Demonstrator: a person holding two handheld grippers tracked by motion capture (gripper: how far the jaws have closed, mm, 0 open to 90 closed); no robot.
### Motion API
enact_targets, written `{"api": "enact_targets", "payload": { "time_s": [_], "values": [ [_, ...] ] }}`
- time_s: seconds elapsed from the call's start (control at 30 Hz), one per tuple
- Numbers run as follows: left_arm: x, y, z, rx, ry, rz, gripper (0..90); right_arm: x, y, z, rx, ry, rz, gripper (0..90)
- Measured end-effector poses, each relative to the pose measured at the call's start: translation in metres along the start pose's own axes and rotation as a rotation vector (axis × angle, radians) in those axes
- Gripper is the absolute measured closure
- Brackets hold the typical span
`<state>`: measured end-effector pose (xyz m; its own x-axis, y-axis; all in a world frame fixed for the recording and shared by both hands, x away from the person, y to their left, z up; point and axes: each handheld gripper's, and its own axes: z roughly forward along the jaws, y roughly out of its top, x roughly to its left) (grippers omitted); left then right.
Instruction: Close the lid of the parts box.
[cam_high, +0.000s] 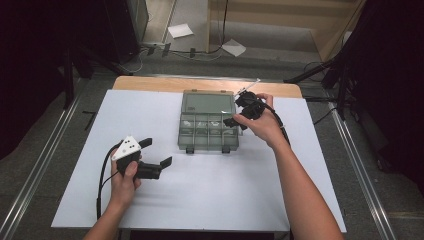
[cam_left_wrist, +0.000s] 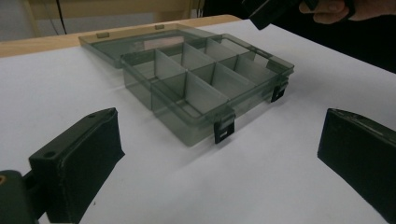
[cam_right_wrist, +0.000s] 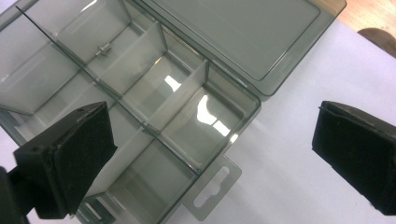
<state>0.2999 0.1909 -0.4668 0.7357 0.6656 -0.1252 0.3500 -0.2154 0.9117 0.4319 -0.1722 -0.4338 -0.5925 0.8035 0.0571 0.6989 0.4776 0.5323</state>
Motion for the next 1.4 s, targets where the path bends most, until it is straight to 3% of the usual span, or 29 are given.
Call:
{"api": "enact_targets", "payload": {
  "time_s": [0.2, 0.6, 0.7, 0.77, 1.03, 1.4],
  "values": [
    [0.004, 0.015, 0.016, 0.0, -0.021, 0.004, 0.0, -0.006, -0.007, 0.0, -0.015, 0.013, 0.013, 0.0],
    [0.022, 0.029, 0.045, 0.02, -0.016, -0.011, 0.0, -0.018, -0.019, -0.005, -0.033, 0.038, 0.049, 0.0],
    [0.027, 0.031, 0.052, 0.027, -0.025, -0.03, 0.0, -0.019, -0.021, -0.004, -0.034, 0.043, 0.058, 0.0],
    [0.031, 0.035, 0.055, 0.016, -0.055, -0.065, 0.0, -0.02, -0.022, -0.003, -0.034, 0.043, 0.056, 0.0],
    [0.043, 0.042, 0.071, 0.043, -0.032, -0.044, 0.0, -0.023, -0.024, -0.001, -0.043, 0.043, 0.076, 0.0],
    [0.055, 0.051, 0.094, 0.08, -0.049, -0.056, 0.0, -0.026, -0.024, 0.004, -0.052, 0.045, 0.082, 1.3]
  ]
}}
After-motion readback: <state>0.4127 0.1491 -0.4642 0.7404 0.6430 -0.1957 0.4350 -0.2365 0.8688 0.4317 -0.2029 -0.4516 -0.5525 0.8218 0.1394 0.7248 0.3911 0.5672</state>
